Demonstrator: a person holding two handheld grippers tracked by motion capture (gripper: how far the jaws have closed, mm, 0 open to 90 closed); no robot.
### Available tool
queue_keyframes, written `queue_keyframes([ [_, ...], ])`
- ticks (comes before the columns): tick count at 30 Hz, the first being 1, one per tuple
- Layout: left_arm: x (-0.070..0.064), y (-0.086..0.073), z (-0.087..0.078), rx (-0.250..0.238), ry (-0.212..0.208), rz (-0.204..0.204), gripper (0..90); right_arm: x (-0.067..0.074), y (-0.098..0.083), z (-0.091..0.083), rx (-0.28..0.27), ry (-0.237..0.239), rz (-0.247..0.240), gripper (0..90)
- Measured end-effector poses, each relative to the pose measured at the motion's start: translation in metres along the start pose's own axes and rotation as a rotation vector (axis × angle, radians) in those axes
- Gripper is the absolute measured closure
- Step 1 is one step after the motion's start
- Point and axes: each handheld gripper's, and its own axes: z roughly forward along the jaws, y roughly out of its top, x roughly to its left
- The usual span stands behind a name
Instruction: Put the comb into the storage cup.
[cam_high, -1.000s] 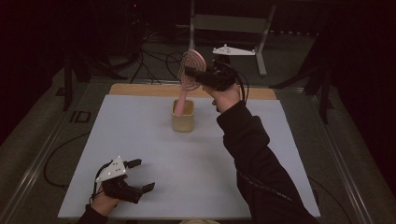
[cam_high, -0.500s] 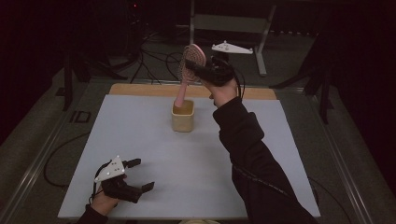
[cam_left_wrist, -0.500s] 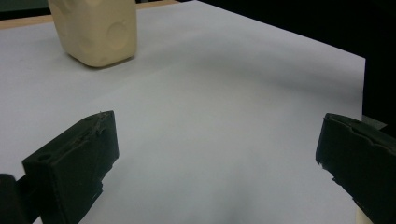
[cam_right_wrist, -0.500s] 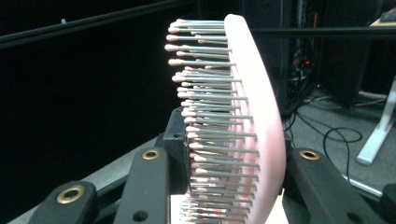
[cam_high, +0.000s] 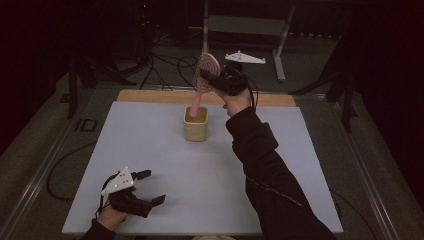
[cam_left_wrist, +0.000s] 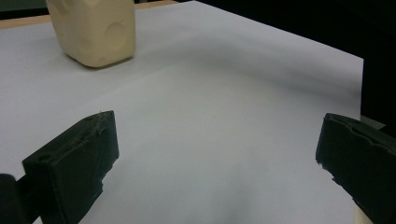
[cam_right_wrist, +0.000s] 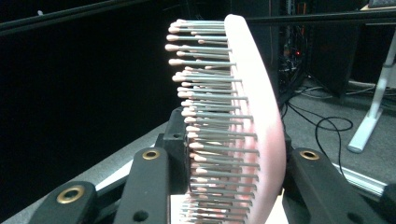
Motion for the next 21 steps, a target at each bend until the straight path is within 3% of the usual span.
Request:
queue_keyframes([
  [21, -0.001, 0.000, 0.000, -0.003, -0.009, 0.007, 0.3, -0.006, -0.027, 0.018, 0.035, -0.008, 0.021, 64.4],
])
